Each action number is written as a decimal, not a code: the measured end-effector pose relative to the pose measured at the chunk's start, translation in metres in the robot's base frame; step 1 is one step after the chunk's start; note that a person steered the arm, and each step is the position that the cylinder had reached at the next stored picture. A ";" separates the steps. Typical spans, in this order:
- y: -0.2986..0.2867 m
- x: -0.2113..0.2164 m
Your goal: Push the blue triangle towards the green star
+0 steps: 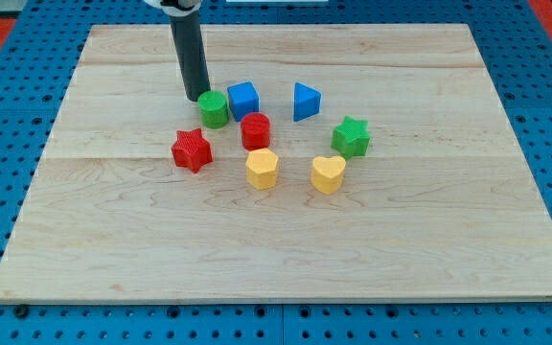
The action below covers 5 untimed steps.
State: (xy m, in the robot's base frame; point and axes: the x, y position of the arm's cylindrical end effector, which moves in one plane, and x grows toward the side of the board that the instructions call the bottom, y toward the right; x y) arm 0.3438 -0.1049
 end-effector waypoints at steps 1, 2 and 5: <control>-0.011 0.018; -0.030 -0.009; 0.077 -0.037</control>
State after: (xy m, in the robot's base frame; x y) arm 0.3064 -0.0281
